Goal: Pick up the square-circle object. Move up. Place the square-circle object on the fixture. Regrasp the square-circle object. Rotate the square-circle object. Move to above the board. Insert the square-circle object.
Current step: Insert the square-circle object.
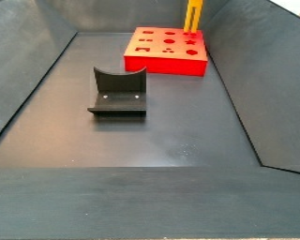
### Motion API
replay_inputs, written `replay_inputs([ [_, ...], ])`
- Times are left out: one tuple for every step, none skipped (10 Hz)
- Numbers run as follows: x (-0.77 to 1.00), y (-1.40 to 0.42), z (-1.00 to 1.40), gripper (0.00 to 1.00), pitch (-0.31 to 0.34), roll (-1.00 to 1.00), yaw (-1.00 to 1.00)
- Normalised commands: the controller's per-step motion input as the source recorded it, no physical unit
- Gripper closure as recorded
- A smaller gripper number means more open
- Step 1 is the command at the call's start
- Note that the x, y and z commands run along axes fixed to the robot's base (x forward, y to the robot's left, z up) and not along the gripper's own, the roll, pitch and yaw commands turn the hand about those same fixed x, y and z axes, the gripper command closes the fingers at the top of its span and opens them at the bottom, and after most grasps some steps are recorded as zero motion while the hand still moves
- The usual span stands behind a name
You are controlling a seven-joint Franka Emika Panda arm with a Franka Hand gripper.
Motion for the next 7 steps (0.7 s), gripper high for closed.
replay_inputs([
  [0.0, -0.25, -0.16, 1.0, 0.05, 0.25, 0.3],
  [0.13, -0.25, -0.21, 1.0, 0.067, 0.27, 0.29],
  [0.21, -0.13, -0.27, 1.0, 0.037, 0.2, 0.15],
  [0.2, -0.05, -0.28, 1.0, 0.014, 0.18, 0.0],
  [0.31, -0.05, -0.4, 1.0, 0.021, 0.22, -0.07],
  [0.38, -0.1, -0.51, 1.0, 0.0, 0.26, -0.13],
  [0.37, -0.11, -0.48, 1.0, 0.0, 0.24, -0.13],
])
